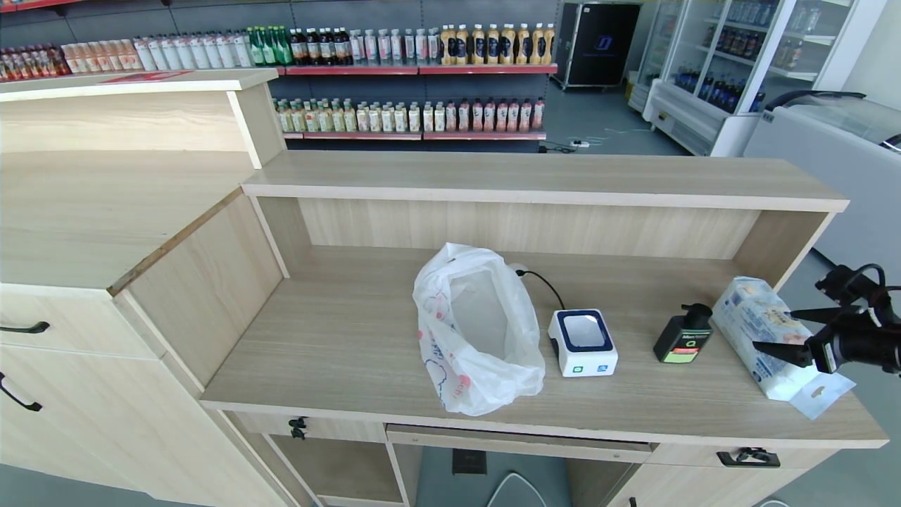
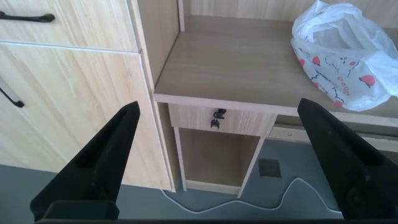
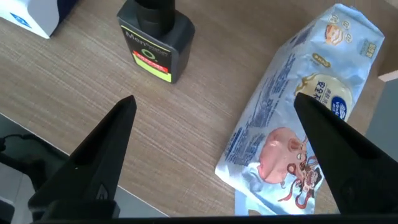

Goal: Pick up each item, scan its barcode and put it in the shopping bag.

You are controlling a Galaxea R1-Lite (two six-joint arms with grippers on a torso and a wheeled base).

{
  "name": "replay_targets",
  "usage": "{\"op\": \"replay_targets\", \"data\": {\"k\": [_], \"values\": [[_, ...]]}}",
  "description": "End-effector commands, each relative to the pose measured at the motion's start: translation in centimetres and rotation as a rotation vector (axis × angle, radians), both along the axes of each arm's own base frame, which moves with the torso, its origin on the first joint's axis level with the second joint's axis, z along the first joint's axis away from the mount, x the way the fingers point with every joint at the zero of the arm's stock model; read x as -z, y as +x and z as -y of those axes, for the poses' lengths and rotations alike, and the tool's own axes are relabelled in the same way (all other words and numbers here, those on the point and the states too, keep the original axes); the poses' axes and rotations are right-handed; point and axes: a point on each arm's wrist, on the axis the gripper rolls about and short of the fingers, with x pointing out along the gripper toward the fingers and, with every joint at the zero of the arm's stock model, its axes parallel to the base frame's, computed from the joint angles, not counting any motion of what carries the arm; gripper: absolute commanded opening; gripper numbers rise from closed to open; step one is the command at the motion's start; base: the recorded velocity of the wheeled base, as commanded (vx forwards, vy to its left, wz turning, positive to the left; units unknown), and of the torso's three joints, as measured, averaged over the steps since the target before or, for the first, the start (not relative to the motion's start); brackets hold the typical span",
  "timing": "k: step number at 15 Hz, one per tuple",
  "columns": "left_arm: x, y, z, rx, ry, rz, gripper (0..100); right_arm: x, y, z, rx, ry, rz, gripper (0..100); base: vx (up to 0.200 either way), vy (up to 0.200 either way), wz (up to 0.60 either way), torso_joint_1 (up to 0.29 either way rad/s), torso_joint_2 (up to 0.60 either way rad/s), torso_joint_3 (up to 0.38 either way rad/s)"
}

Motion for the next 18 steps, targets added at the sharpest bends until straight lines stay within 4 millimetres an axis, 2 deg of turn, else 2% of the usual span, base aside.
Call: {"op": "replay_targets", "data": {"k": [1, 6, 11, 18], "values": [[0.0, 0.0, 0.0, -0.001, 0.000, 0.000, 100, 1.8, 1.4, -0.2, -0.035, 0.005, -0.026, 100, 0.000, 0.000, 0.00, 0.000, 0.00, 0.000], [0.0, 0.0, 0.0, -0.001, 0.000, 0.000, 100, 4.1, 3.5, -1.4, -0.106, 0.029, -0.051, 100, 0.000, 0.000, 0.00, 0.000, 0.00, 0.000], [0.0, 0.0, 0.0, 0.001, 0.000, 0.000, 100, 5.2, 6.1, -2.5, -0.171, 0.032, -0.037, 100, 0.000, 0.000, 0.00, 0.000, 0.00, 0.000], [0.0, 0.0, 0.0, -0.001, 0.000, 0.000, 100, 7.0, 7.5, -4.8, -0.235, 0.048, -0.066, 100, 0.000, 0.000, 0.00, 0.000, 0.00, 0.000]]}}
